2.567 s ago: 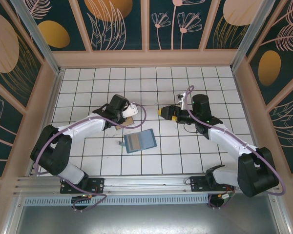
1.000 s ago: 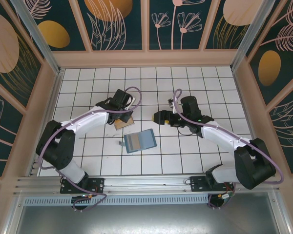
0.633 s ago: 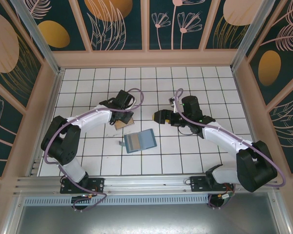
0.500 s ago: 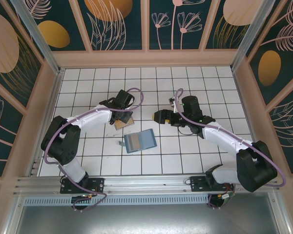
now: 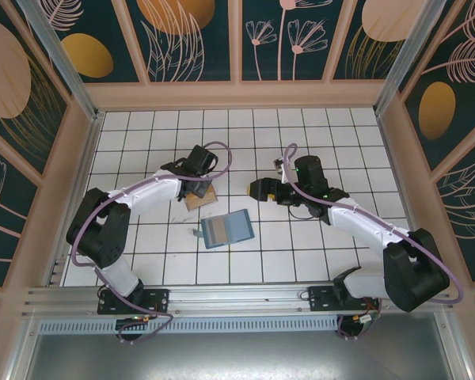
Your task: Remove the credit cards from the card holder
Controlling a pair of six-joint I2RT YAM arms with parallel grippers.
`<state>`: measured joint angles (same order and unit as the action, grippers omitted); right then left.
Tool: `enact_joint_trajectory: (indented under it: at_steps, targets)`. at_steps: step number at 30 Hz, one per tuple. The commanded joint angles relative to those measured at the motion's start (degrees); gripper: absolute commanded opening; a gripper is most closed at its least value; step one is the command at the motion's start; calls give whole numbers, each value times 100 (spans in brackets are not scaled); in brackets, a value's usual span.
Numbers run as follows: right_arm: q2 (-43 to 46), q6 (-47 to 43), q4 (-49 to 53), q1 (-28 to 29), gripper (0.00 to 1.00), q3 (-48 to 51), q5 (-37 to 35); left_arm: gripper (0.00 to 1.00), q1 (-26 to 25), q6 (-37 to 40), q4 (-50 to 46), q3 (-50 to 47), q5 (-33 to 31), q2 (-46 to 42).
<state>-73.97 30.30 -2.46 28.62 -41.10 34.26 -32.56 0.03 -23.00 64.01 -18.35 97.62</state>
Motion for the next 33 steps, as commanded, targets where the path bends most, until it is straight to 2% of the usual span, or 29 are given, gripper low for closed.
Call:
enact_joint_trajectory:
  at_steps: [1,3,7,10,12,14,16,21,23,28,33]
  targets:
    - [85,-68,154,54,93,19,-69,9,24,-315,13,208,171,-341]
    - [84,-86,160,60,90,45,-113,9,26,-589,110,193,215,-601]
    - [-12,-120,183,128,71,112,-195,19,22,-1367,282,71,454,-1255]
    - [-136,-222,298,240,64,120,-413,26,21,-2182,327,-132,624,-1779]
    - [-240,-308,351,420,56,132,-527,36,25,-2853,295,-311,703,-2084]
    - [-372,-357,368,517,44,168,-539,35,22,-3442,216,-505,1157,-2348]
    - [-471,-350,315,581,42,245,-551,35,6,-3928,168,-722,1565,-2528]
    - [-728,-357,187,688,32,391,-560,36,-286,-5029,279,-1618,1870,-3022]
    - [-851,-368,137,753,31,432,-587,39,-552,-5402,448,-1948,1819,-3222]
    - [-1135,-320,-20,940,30,506,-655,39,-1003,-6294,1022,-2720,1797,-3468]
    - [-1403,-238,-108,1096,28,529,-769,40,-1233,-6667,1399,-3124,1800,-3304]
